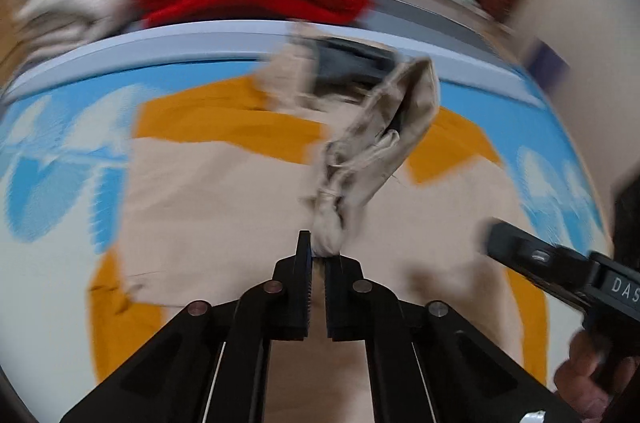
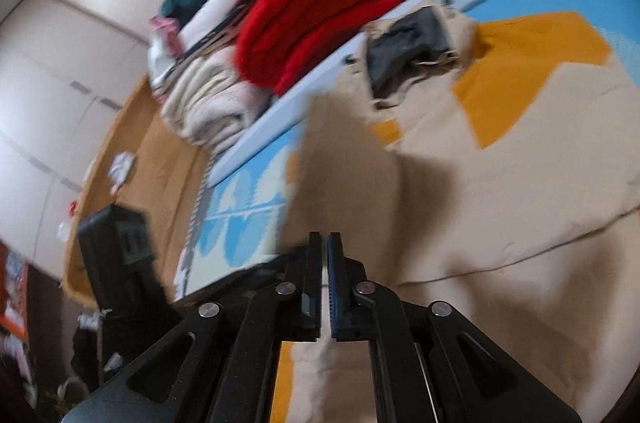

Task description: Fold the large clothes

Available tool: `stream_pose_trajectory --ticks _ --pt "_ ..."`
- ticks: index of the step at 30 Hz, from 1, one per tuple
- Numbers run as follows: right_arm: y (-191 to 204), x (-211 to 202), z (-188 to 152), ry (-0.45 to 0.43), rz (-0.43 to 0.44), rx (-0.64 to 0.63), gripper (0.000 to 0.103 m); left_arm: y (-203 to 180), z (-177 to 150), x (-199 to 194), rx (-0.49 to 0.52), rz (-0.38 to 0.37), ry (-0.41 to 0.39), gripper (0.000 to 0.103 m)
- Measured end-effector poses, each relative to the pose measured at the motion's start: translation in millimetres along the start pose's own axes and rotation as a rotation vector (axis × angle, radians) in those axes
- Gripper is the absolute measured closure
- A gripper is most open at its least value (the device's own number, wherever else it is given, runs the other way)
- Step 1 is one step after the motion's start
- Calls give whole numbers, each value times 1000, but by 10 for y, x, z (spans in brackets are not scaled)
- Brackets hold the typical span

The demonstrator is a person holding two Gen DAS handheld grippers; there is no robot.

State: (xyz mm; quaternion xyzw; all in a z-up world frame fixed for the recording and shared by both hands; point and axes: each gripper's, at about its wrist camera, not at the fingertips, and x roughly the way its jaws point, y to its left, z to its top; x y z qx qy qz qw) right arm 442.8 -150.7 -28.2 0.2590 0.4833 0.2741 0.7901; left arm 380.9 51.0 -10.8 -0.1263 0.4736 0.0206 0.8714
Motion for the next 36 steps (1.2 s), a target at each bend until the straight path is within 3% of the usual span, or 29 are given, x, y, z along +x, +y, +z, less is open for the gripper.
stream_pose_trajectory --ticks 2,5,7,11,15,16,17,18,20,24,27,30,31,33,34,35,36 --pt "-199 -35 16 -22 -125 81 49 310 39 -36 -130 45 -3 100" --pt "-711 -63 14 -13 -283 290 47 878 49 -64 -345 85 9 99" --pt "-1021 -99 -22 -6 -324 416 47 1107 23 -44 -426 74 26 99" --pt "-1438 -206 -74 -17 -375 595 47 1369 -99 112 -554 4 130 97" --pt "-1552 -227 -44 -27 -365 619 50 1608 -289 194 -692 23 189 85" --pt "-1576 -221 -37 -27 -370 620 63 1646 -292 203 -704 30 191 85" --pt "-1587 -220 -64 -23 -371 622 88 1687 -313 202 -714 34 192 85" --pt "-1621 -210 -75 -11 -387 631 95 1727 -326 193 -727 44 187 85" --pt "-1691 -226 -50 -11 -430 643 100 1795 -316 151 -740 75 167 85" --pt "-1677 -327 -100 -10 -639 626 100 1734 -227 31 -659 157 92 86" --pt "-1430 -509 -27 -117 -718 516 98 1538 -119 36 -535 153 61 86" --pt "-1057 -533 154 -215 -688 329 97 1378 -94 174 -448 144 76 86" --pt "-975 -493 209 -218 -649 280 93 1359 -102 248 -440 140 97 86" --pt "-901 -373 280 -188 -575 219 73 1369 -189 466 -430 145 182 85" --pt "-911 -295 296 -155 -542 202 56 1374 -228 549 -428 152 220 85" --pt "-944 -245 283 -125 -529 196 48 1405 -291 648 -435 161 268 85" --pt "-1001 -175 268 -84 -519 191 48 1434 -331 689 -450 162 292 85"
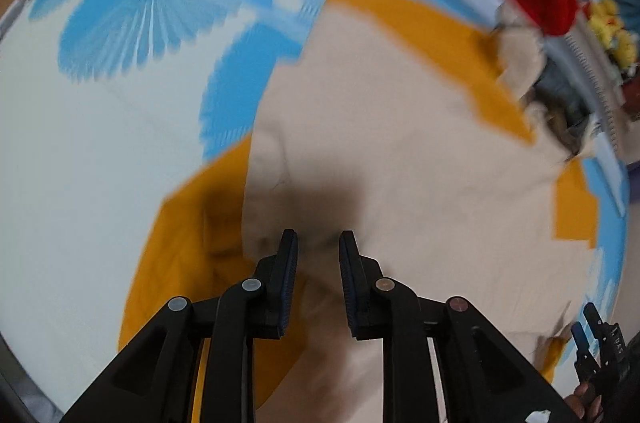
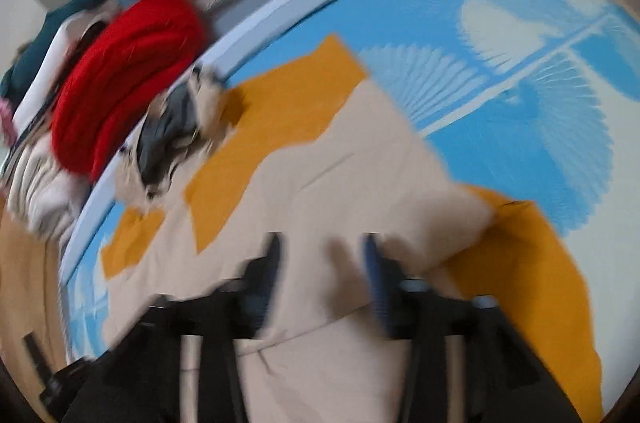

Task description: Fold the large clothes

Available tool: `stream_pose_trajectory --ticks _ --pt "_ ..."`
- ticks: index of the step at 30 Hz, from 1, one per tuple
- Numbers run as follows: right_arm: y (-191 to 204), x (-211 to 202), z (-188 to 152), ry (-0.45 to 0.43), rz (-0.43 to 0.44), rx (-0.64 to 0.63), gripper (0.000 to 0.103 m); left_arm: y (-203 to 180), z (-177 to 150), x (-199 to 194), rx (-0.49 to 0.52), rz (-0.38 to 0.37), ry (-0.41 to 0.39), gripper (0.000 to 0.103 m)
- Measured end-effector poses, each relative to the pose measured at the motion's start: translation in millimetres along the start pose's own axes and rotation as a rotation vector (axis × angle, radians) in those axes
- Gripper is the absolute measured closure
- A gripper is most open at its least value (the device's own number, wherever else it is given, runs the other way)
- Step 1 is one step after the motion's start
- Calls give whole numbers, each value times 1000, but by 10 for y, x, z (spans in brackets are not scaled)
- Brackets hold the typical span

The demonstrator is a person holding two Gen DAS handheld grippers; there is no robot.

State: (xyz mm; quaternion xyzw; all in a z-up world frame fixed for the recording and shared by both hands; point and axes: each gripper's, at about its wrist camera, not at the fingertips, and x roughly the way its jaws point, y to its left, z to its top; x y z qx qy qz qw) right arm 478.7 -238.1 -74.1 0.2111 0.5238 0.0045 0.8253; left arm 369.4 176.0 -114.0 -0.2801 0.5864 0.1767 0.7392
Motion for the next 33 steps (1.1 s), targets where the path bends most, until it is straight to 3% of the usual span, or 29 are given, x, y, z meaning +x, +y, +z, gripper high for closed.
stream_pose_trajectory --ticks 2,5,8,12,20,23,33 --pt "-63 200 -17 65 -25 -2 48 50 -8 3 -34 -3 17 85" --pt "-220 446 -46 164 -135 14 48 -64 16 -176 2 -29 -20 80" --pt "-259 374 -34 159 -170 40 48 -204 33 -364 65 -37 -77 76" --pt "-21 57 -5 48 -188 -40 48 -314 24 -553 124 -8 -152 76" --pt "876 -593 -62 -268 -109 -414 48 -439 26 -770 185 20 -245 70" --pt "980 -717 -137 -295 -97 -469 48 -481 2 -860 200 7 -269 67" --pt "935 -966 -121 -335 -62 -463 48 -680 -99 -1192 273 -7 -376 49"
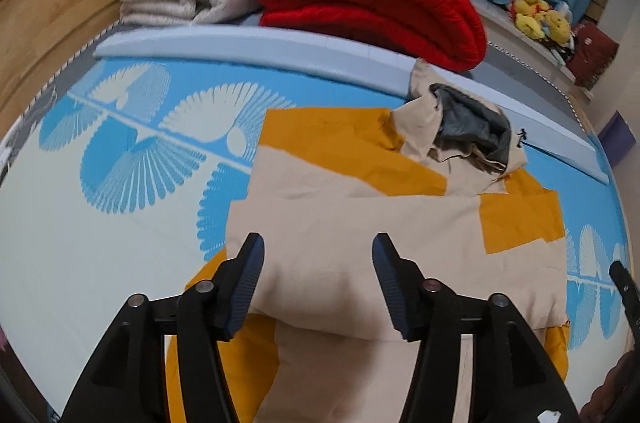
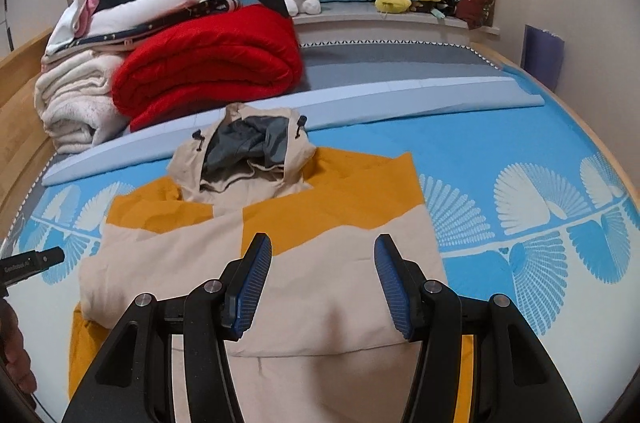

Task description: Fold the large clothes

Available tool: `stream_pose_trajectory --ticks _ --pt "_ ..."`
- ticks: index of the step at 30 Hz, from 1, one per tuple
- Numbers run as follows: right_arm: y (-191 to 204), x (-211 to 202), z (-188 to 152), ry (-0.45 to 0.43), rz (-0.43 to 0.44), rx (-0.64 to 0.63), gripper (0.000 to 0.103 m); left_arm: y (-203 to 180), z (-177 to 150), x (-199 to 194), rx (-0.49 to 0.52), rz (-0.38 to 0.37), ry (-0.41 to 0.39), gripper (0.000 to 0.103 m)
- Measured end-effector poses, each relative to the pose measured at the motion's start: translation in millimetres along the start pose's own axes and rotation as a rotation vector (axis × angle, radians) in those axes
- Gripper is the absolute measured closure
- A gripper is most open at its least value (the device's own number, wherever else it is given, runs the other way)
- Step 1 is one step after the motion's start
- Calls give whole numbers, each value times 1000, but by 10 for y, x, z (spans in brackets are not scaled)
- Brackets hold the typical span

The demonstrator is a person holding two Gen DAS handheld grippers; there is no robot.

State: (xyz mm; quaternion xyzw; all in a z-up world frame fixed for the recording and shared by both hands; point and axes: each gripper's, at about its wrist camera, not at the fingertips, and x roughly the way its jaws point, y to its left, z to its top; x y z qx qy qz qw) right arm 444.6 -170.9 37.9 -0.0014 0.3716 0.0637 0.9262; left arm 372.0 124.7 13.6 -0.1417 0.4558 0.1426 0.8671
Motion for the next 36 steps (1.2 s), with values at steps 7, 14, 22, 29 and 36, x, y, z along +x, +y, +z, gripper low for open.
stream_pose_trajectory --ticks 7,14,22,29,36 --pt "-16 -144 55 -25 -9 -16 48 -132 28 -116 42 -25 -31 44" --pt "-20 -284 81 -62 -20 -49 48 -229 25 -206 73 8 -90 44" --pt "-157 -296 80 -55 -35 -47 48 -317 -5 -332 86 47 -211 39" --pt "-288 -268 90 -19 -19 -26 42 -394 -65 -265 106 65 -228 37" --pt "-298 -190 120 54 2 -29 42 -375 -123 -184 115 33 -206 38"
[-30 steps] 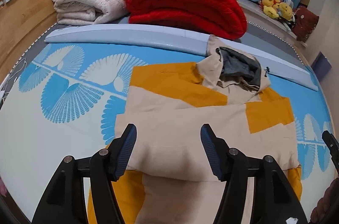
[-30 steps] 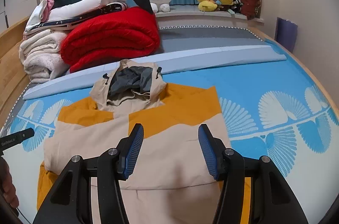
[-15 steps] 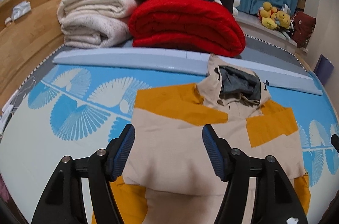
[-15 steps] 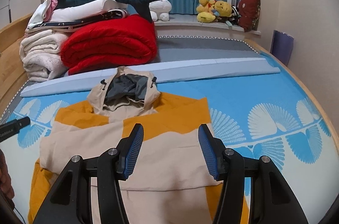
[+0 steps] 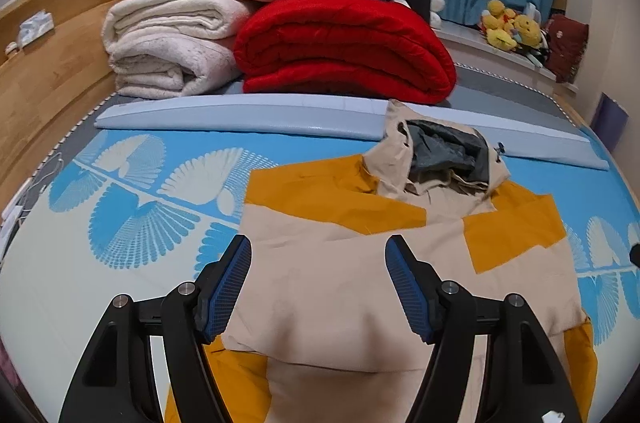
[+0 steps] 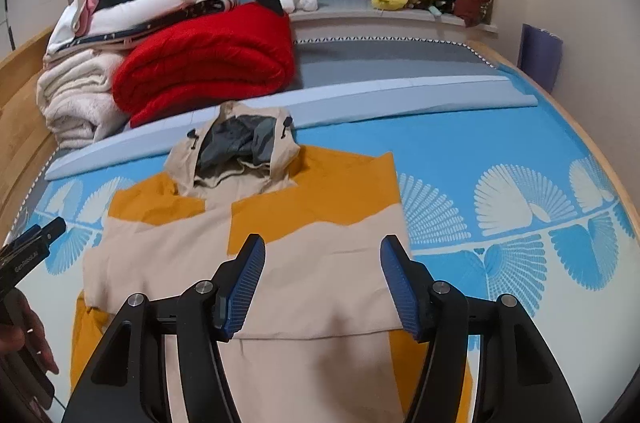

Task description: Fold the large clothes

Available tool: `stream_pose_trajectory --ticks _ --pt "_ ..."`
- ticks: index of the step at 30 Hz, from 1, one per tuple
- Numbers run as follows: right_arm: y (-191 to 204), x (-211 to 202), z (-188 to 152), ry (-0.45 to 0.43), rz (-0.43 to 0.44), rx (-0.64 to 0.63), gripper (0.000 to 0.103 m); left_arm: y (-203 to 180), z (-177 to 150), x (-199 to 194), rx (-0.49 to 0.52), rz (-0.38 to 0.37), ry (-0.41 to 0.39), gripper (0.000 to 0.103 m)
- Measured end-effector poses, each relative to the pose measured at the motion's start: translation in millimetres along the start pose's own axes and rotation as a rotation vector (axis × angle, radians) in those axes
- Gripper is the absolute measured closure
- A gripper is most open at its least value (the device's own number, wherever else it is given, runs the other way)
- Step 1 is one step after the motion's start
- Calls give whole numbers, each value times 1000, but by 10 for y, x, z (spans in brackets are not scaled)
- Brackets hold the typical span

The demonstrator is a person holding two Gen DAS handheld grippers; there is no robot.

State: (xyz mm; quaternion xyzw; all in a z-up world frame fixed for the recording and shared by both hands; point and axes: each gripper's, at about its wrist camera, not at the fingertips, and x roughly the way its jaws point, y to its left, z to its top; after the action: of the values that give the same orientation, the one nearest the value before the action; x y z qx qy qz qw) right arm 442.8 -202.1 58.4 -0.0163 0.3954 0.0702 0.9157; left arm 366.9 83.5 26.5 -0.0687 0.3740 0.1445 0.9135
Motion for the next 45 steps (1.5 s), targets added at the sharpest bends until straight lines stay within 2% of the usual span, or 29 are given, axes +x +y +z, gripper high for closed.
stream_pose_trajectory --ticks 6,8,10,12,13,14,21,24,26,27,29,33,37,38,39,41,42,43,45 --pt "-105 -8 110 24 -21 8 42 -66 -35 -22 95 -38 -26 49" --pt "-170 1 146 30 -21 20 42 -130 45 54 140 -38 -34 55" --pt "-257 14 181 36 -19 47 43 -174 200 187 137 -59 -21 59" --pt "-321 36 205 43 -16 64 60 -253 437 402 118 -100 2 62" --pt "-339 59 211 52 -13 66 83 -289 518 482 116 -107 8 62" --pt "-354 82 209 63 -14 68 95 -336 634 605 112 -116 20 62" --pt "-424 241 168 103 -10 92 93 -672 1341 1585 89 -149 124 61" --pt "-438 320 152 122 -12 90 81 -835 1607 2040 83 -137 149 56" --pt "-456 380 143 126 -19 96 65 -894 1730 2280 61 -133 165 55" --pt "-462 405 140 129 -22 100 64 -952 1794 2445 44 -140 184 53" --pt "-468 453 137 137 -19 108 64 -1033 1858 2686 16 -159 230 53" --pt "-468 538 104 162 -19 89 64 -1149 1895 3136 -32 -125 298 53" --pt "-546 569 91 173 -15 119 64 -1215 1845 3420 12 -84 367 54" --pt "-561 573 87 175 -12 129 64 -1208 1830 3457 21 -74 374 63" --pt "-572 576 84 177 -11 134 64 -1203 1813 3487 30 -72 383 80" --pt "-574 578 79 182 -12 132 64 -1198 1773 3506 57 -81 406 95" --pt "-573 568 85 179 -13 131 64 -1200 1764 3423 87 -65 385 101" --pt "-574 558 96 175 -13 131 64 -1202 1771 3328 105 -69 363 101" --pt "-582 535 120 165 -11 135 64 -1218 1779 3022 132 -136 313 102"
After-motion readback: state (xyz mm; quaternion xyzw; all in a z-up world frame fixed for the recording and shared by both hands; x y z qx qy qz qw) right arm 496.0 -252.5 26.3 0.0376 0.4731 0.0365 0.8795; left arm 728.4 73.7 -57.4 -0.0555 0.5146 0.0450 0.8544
